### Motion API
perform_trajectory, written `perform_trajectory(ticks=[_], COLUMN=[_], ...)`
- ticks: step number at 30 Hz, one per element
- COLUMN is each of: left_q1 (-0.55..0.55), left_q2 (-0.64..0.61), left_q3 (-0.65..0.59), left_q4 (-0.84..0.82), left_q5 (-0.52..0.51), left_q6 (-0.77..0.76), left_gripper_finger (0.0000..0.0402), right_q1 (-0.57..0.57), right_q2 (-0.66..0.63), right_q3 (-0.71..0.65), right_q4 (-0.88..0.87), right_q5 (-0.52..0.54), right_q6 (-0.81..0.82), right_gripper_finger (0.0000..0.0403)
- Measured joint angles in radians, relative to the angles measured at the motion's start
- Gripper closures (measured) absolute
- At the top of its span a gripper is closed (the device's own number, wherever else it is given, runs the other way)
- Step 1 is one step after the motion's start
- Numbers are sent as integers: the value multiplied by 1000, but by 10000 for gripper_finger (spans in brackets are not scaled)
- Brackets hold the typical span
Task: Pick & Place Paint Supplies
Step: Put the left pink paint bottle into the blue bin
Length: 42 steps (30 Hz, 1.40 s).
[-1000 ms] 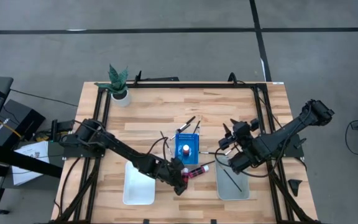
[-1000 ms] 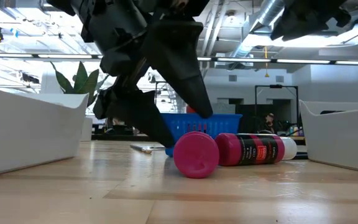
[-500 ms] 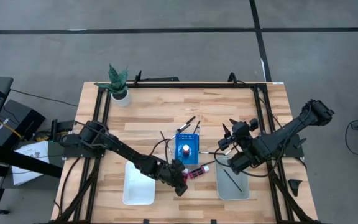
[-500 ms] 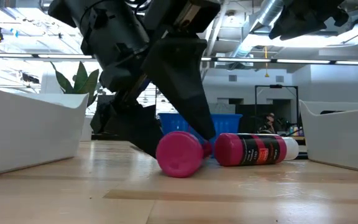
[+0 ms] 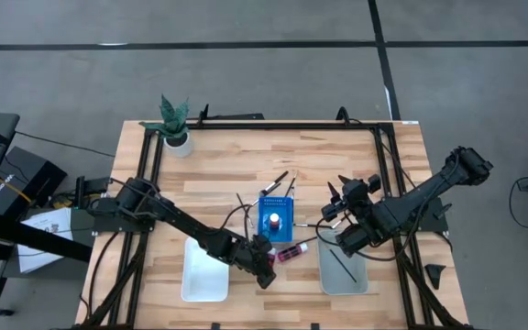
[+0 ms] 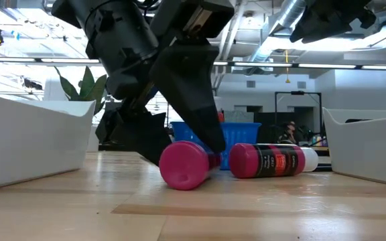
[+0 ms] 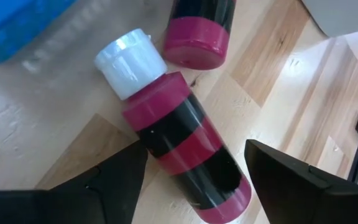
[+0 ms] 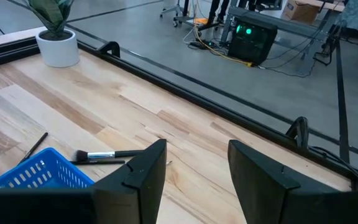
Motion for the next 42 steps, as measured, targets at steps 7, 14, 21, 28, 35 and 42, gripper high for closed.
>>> perform_trajectory(ticks=[7, 14, 21, 28, 35, 42], left_q1=[0, -1, -1, -6, -23, -62], left_q2=[0, 1, 2, -18, -68, -157], left_q3=[-2, -4, -5, -5, -3, -3], left_q4=[-8, 20, 42, 55, 72, 140], left_q5=[14, 61, 90, 86, 68, -85], left_q6=[0, 48, 61, 88, 150, 315], left_gripper_finger=[209, 261, 261, 262, 263, 263], right_q1=[0, 0, 0, 1, 12, 105], right_q2=[0, 0, 0, 0, 0, -1], right_q3=[0, 0, 0, 0, 10, 70], right_q4=[0, 0, 4, 8, 7, 15], right_q5=[-1, -1, -1, -2, -4, 37], right_q6=[0, 0, -13, -24, -24, -25], right_gripper_finger=[235, 235, 235, 235, 235, 235])
